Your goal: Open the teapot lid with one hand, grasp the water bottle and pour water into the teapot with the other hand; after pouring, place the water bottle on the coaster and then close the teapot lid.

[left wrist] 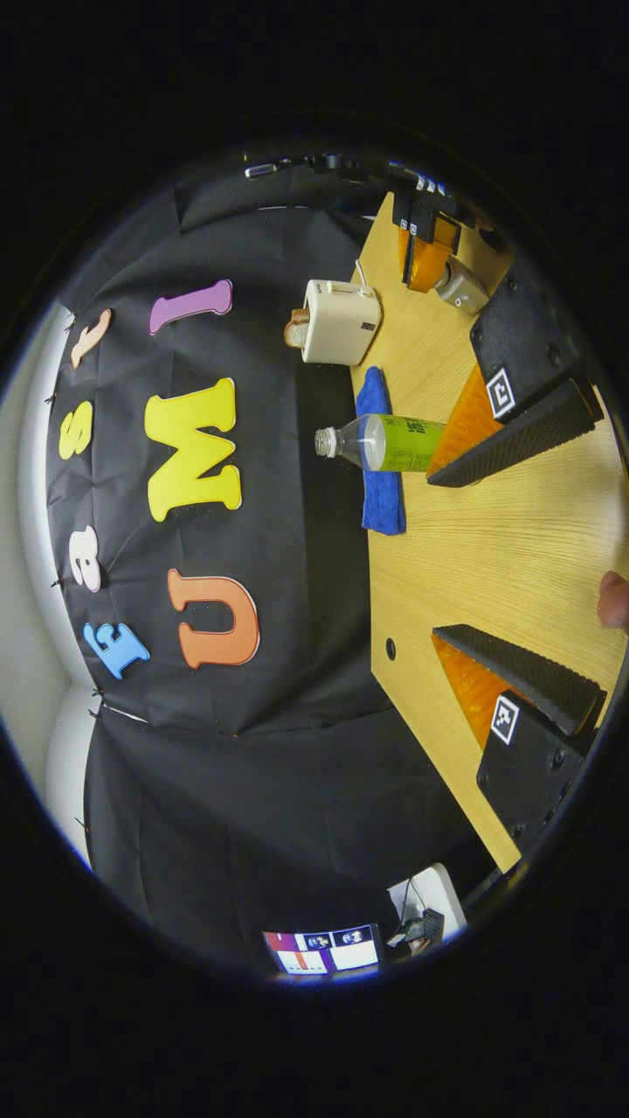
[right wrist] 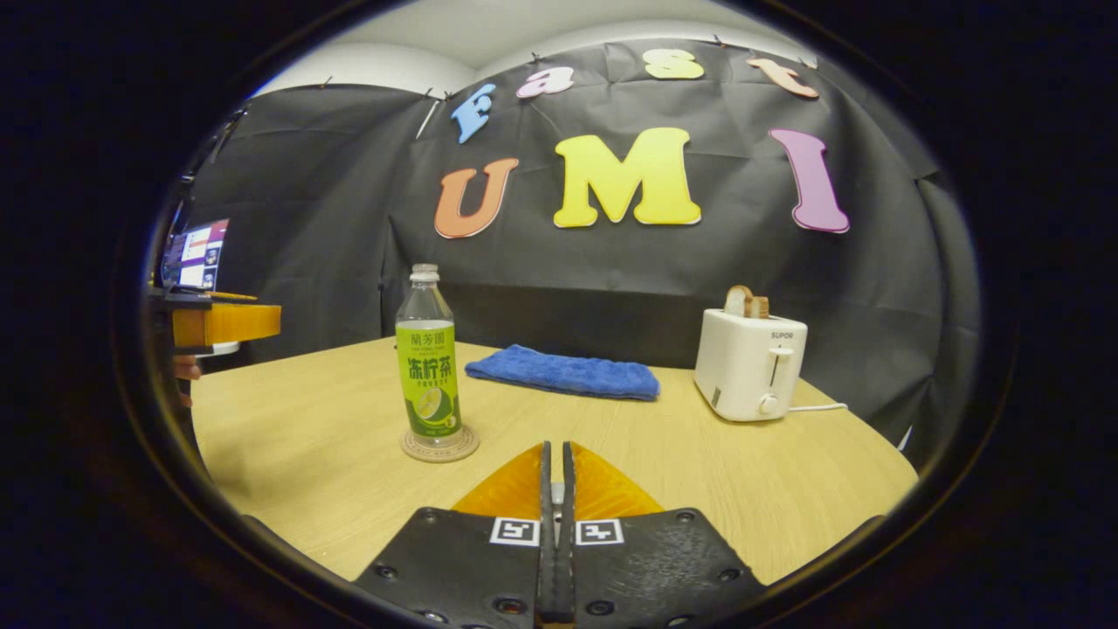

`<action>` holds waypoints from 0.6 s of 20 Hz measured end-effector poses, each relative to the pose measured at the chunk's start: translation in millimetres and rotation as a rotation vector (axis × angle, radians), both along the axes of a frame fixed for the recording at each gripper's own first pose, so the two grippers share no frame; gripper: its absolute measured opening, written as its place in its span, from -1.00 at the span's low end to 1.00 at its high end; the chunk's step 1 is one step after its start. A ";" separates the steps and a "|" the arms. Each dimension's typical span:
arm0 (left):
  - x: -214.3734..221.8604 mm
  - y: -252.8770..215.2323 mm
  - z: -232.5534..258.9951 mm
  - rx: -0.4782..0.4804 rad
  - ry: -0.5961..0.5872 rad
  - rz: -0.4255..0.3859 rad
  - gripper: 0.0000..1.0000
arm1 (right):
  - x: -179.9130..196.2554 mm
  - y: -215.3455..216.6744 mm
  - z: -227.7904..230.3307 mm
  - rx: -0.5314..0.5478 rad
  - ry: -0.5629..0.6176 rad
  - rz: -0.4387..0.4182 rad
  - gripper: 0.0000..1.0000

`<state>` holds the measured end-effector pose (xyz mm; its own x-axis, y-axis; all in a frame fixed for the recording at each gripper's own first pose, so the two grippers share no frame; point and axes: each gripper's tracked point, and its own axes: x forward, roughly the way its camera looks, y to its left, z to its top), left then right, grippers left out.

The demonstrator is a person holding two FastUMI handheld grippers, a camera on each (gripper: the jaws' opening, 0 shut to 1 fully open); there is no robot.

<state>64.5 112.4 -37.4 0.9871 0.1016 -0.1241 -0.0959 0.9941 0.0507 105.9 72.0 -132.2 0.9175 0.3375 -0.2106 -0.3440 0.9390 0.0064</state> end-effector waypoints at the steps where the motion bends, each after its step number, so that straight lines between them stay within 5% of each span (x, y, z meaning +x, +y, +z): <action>1: -0.7 -0.4 1.1 0.000 -0.001 0.000 0.96 | -0.4 -0.6 0.2 0.001 -0.002 0.000 -0.99; 12: -3.1 -5.6 4.5 0.010 -0.010 -0.005 0.96 | -1.4 -2.2 -7.6 0.005 -0.009 -0.007 -0.99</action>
